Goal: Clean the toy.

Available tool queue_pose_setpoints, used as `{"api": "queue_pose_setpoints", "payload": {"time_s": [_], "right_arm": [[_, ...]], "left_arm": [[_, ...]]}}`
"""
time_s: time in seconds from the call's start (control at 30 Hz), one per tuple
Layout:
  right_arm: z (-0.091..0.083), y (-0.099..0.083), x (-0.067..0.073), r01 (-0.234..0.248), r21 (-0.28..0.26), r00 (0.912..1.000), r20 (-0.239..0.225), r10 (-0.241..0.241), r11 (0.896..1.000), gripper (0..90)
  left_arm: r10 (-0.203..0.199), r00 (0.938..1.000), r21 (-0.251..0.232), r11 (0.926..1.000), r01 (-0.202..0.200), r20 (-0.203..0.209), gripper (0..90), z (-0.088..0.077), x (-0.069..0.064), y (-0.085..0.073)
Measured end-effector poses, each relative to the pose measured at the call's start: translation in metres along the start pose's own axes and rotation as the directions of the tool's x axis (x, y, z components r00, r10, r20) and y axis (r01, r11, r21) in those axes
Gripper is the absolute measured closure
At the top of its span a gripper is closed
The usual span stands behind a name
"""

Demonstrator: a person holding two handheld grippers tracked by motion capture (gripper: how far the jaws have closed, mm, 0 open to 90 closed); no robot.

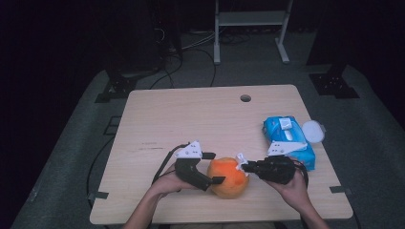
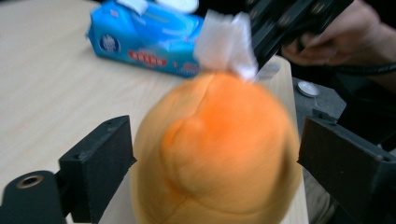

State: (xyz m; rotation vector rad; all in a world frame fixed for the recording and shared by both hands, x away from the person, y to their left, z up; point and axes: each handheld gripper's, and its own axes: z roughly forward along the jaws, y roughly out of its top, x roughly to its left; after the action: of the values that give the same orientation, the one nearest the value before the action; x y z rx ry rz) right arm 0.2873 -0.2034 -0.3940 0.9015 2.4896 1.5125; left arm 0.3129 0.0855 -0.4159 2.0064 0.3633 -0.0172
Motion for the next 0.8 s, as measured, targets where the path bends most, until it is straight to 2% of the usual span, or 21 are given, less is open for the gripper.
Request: {"api": "queue_pose_setpoints", "payload": {"time_s": [0.03,0.13,0.27,0.33,0.37,0.43,0.47,0.53,0.6,0.63,0.67,0.73,0.8], "right_arm": [[0.000,0.000,0.000,0.001,0.000,1.0000,0.003,-0.001,1.000,82.8],[0.000,0.000,-0.005,-0.008,-0.002,0.9999,0.014,0.008,1.000,82.7],[-0.001,-0.001,-0.011,-0.028,-0.010,0.9994,0.019,0.029,1.000,82.6],[0.000,-0.001,-0.012,-0.035,-0.014,0.9993,0.015,0.035,0.999,82.5],[0.001,-0.001,-0.013,-0.037,-0.016,0.9991,0.020,0.037,0.999,82.5],[0.001,0.000,-0.012,-0.034,-0.016,0.9992,0.021,0.034,0.999,82.5],[0.001,0.000,-0.011,-0.030,-0.013,0.9993,0.023,0.030,0.999,82.5],[0.001,0.001,-0.009,-0.024,-0.011,0.9991,0.033,0.025,1.000,82.6],[-0.001,0.003,-0.008,-0.019,-0.027,0.9988,0.045,0.021,0.999,82.9],[-0.002,0.004,-0.007,-0.019,-0.036,0.9985,0.050,0.021,0.999,82.9],[-0.005,0.007,-0.007,-0.012,-0.052,0.9983,0.057,0.014,0.999,82.9],[-0.008,0.012,-0.006,-0.006,-0.081,0.9978,0.065,0.012,0.997,83.0],[-0.007,0.015,-0.006,0.004,-0.089,0.9973,0.074,0.002,0.996,83.0]], "left_arm": [[0.004,0.9997,0.005,1.0000,-0.004,0.024,8.2,0.006,-0.001,-0.004],[0.053,0.9982,0.011,0.9985,-0.053,0.027,8.0,0.012,-0.004,-0.009],[0.037,0.9966,0.003,0.9993,-0.037,0.074,14.7,0.003,0.001,-0.009],[0.013,0.9991,0.001,0.9999,-0.013,0.040,14.5,0.004,0.004,-0.010],[0.008,0.9995,0.003,1.0000,-0.008,0.032,11.3,0.006,0.004,-0.010],[0.023,0.9995,0.009,0.9997,-0.023,0.023,8.3,0.013,0.001,-0.012],[0.049,0.9988,0.004,0.9988,-0.049,0.007,8.9,0.015,-0.002,-0.012],[0.061,0.9981,-0.005,0.9981,-0.061,-0.013,23.0,0.015,-0.005,-0.011],[0.072,0.9965,-0.024,0.9970,-0.073,-0.041,31.3,0.011,-0.007,-0.007],[0.073,0.9953,-0.047,0.9960,-0.076,-0.064,32.6,0.009,-0.008,-0.004],[0.080,0.9933,-0.059,0.9947,-0.085,-0.084,33.6,0.008,-0.009,-0.002],[0.100,0.9842,-0.074,0.9910,-0.111,-0.146,33.8,0.006,-0.012,0.003],[0.113,0.9745,-0.039,0.9917,-0.122,-0.194,33.4,0.010,-0.014,0.003]]}}
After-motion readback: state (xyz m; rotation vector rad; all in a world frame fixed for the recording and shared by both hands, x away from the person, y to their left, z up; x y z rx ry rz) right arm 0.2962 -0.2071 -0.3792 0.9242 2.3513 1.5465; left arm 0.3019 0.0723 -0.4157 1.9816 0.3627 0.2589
